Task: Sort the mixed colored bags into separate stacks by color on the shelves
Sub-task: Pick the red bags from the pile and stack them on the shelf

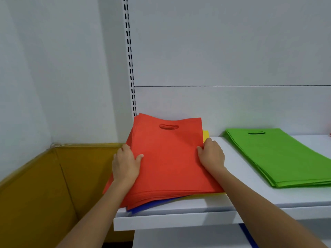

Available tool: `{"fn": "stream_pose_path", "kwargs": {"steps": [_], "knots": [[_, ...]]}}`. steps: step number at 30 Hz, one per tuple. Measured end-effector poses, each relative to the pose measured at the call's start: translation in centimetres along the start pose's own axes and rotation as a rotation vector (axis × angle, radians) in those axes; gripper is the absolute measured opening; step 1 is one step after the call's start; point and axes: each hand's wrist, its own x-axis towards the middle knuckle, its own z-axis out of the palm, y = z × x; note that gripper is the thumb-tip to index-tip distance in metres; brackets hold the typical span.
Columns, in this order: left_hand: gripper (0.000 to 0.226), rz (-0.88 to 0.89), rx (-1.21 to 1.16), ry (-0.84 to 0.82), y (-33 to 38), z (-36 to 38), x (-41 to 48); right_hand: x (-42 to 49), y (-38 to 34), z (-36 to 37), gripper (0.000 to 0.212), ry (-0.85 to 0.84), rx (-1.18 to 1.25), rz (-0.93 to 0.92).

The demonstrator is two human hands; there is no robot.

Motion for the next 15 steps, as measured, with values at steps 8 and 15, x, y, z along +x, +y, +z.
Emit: {"fn": "stream_pose_path", "kwargs": {"steps": [8, 15], "knots": [[0.039, 0.005, 0.055, 0.002, -0.07, -0.21, -0.39, 0.08, 0.04, 0.12, 0.018, 0.048, 0.026, -0.069], [0.037, 0.022, 0.075, -0.032, 0.01, -0.35, -0.28, 0.06, 0.07, 0.19, 0.013, 0.054, 0.145, -0.107]]}}
